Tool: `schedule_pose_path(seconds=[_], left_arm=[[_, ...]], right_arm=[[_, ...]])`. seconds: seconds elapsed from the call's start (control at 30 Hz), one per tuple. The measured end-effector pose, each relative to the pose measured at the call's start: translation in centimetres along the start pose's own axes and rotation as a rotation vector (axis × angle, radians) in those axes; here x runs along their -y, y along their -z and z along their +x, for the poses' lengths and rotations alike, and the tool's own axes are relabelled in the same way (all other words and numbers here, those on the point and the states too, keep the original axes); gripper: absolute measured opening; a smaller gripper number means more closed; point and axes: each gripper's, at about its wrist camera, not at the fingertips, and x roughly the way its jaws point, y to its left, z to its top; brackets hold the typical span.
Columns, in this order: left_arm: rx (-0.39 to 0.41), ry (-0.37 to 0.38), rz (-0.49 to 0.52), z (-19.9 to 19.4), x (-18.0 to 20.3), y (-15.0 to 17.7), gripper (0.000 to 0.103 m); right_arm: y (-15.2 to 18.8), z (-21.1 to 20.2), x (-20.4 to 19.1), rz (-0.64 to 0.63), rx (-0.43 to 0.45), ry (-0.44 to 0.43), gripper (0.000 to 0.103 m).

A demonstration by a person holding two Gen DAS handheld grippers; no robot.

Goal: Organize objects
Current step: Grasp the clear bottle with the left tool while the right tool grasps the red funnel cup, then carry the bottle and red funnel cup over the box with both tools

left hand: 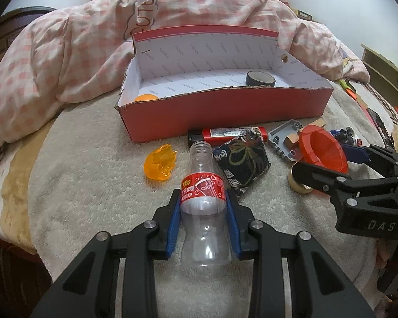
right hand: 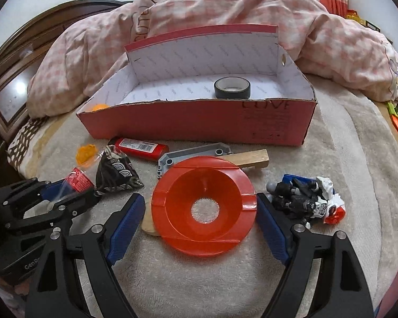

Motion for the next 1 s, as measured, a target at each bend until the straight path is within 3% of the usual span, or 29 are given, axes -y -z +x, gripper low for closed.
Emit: schedule_pose_path(seconds=[0.07,0.13,1.0], left_arm=[[0.001,0.001,-0.001,0.0,0.0,-0.1,0.030],[0.003,0.008,-0.006,-0.1,0.0,-0.1,0.030],[0.044,0.087,-0.024,-3.6,2.8,-3.3,0.030]], right_arm=[[0.0,-0.1,0.0,0.001,0.002,-0.002,0.083],[0.1,-0.3,0.1,0.007,0.010,-0.007,0.072],[1.3,-5.7,1.2,-0.069,0.080,-0.130,0.072]])
